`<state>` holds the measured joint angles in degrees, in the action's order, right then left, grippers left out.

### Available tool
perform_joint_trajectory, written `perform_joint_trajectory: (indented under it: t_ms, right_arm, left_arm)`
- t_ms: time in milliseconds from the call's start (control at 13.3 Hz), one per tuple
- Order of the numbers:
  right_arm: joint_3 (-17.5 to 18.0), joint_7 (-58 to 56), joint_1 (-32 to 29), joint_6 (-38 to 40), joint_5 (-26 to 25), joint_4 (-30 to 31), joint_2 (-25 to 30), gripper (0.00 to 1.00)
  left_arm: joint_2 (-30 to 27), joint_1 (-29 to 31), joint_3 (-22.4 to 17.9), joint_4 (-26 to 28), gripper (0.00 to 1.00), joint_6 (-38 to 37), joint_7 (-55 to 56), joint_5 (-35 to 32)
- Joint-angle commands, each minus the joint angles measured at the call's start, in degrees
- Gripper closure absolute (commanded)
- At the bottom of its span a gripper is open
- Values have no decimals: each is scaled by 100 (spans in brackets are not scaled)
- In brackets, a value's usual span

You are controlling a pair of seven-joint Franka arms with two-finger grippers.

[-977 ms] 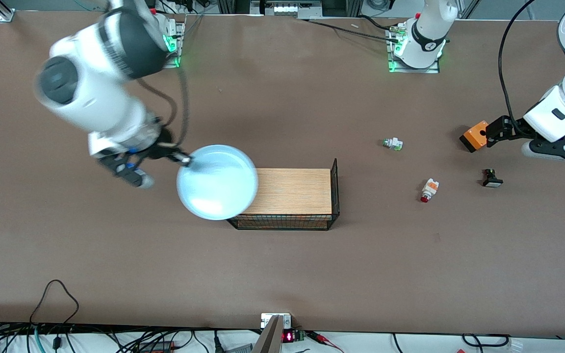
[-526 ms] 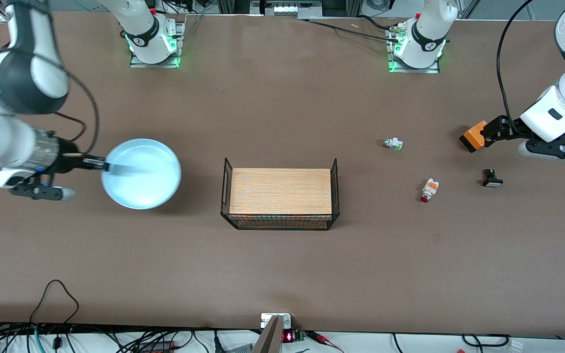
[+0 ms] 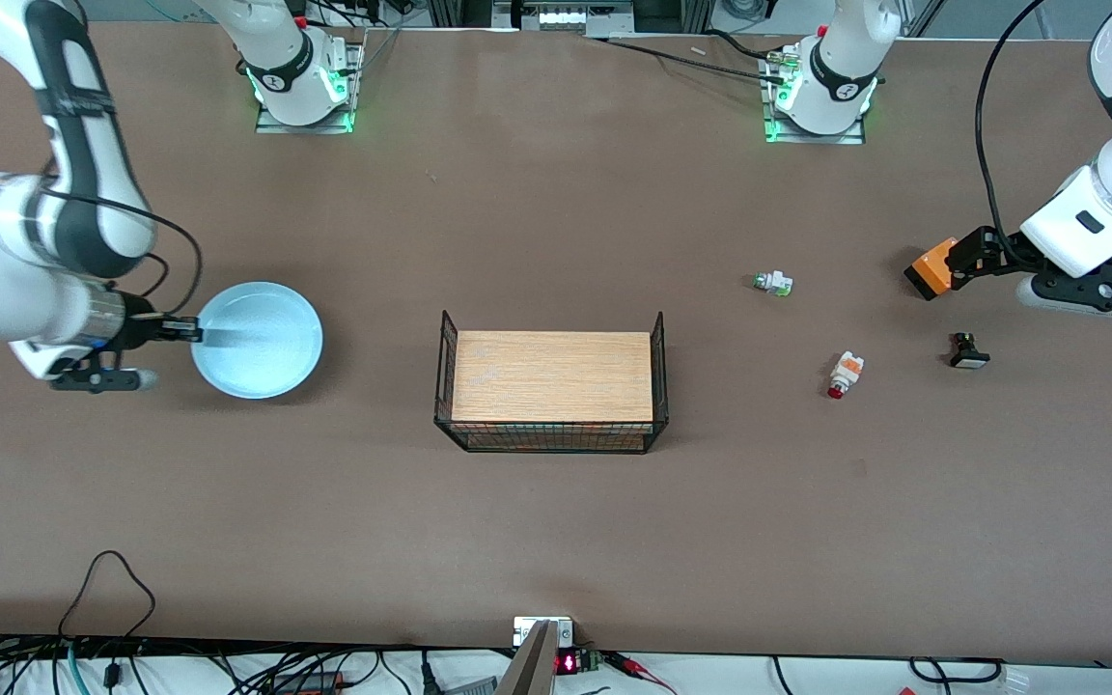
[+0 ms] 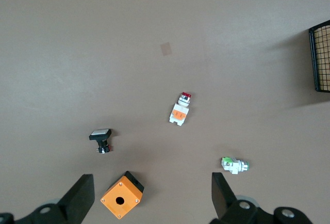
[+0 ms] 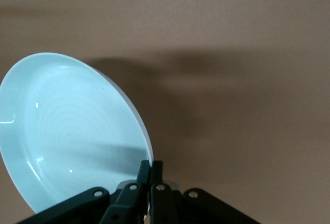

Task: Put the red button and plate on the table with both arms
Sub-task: 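Lower the blue plate onto the table and open the right gripper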

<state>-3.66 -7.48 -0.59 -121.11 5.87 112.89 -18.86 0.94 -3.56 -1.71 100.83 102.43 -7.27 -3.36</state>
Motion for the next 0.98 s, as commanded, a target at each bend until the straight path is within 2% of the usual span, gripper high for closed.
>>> perform_joint_trajectory:
  t_ms: [0,150,226,301,376,602,902]
  right_arm:
    - [119,-436,-178,-868,-68,794,103,100]
    - [119,-1024,-344,-1631,-68,1164,-108,100]
    - [119,-1306,-441,-1922,-68,1209,-239,94]
    - [128,-1291,-477,-1925,-59,1183,-275,55]
    - [128,-1178,-477,-1917,2,1174,-215,1]
    - [181,-432,-416,-1208,11,842,180,0]
    - [216,403,-30,462,20,-396,444,0]
  left_arm:
    - [-6,-31,-40,-81,0,-38,-161,116]
    - [-6,-31,-40,-72,0,-47,-179,116]
    - [-6,-31,-40,-72,0,-47,-179,116]
    - [-6,-31,-40,-72,0,-47,-179,116]
    - [-6,-31,-40,-81,0,-47,-179,116]
    - [-6,-31,-40,-81,0,-47,-179,116]
    - [-6,-31,-40,-81,0,-47,-179,116]
